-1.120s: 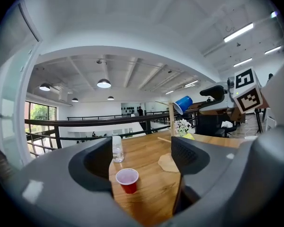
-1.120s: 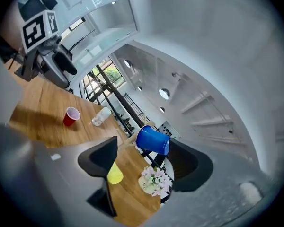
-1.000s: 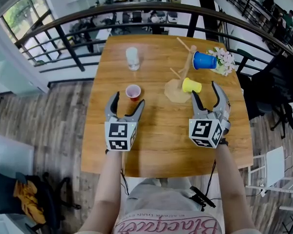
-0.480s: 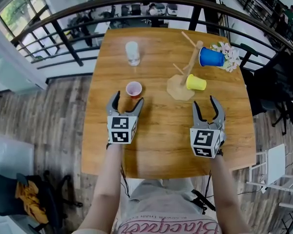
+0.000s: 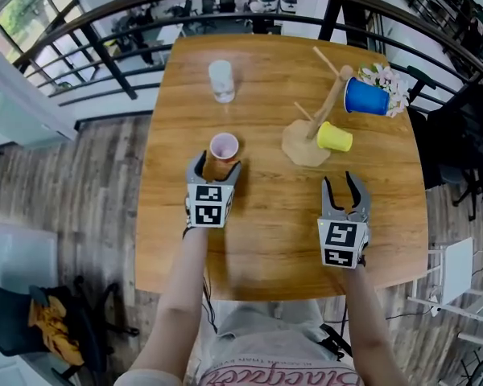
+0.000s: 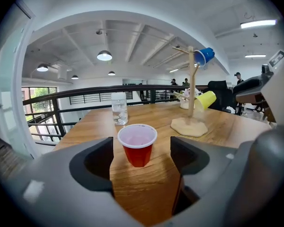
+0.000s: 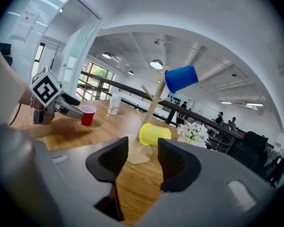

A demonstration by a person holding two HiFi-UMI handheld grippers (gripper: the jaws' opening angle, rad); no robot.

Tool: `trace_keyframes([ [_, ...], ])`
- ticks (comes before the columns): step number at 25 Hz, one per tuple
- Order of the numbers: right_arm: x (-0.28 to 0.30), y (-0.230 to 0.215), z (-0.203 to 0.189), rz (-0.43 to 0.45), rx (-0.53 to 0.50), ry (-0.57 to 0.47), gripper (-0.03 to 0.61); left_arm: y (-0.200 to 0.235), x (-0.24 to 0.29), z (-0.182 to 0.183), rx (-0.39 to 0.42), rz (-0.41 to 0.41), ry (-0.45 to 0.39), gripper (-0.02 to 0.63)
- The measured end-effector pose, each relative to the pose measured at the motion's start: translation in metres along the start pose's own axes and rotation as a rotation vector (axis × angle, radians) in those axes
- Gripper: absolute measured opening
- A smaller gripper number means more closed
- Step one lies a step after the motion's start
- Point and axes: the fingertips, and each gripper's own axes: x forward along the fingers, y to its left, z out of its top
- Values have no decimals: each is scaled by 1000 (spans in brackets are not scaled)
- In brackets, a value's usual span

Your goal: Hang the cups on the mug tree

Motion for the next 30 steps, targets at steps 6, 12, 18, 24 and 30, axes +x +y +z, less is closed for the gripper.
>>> trace_keyframes([
  [6, 14, 7, -14, 11, 22, 46, 125, 6, 23, -15, -16, 20, 32, 362],
  [12, 16, 6, -25, 15, 22, 83, 94, 9, 44, -16, -1, 48, 35, 359],
  [18, 15, -3, -32, -3, 4, 106, 19, 11, 51, -17, -33, 72, 29, 298],
  [24, 19, -7, -23, -2, -5, 92, -5, 13, 46, -12, -35, 81, 21, 299],
  [30, 23, -3, -7, 22, -16, 61, -5, 22, 34, 0, -46, 106, 2, 299],
])
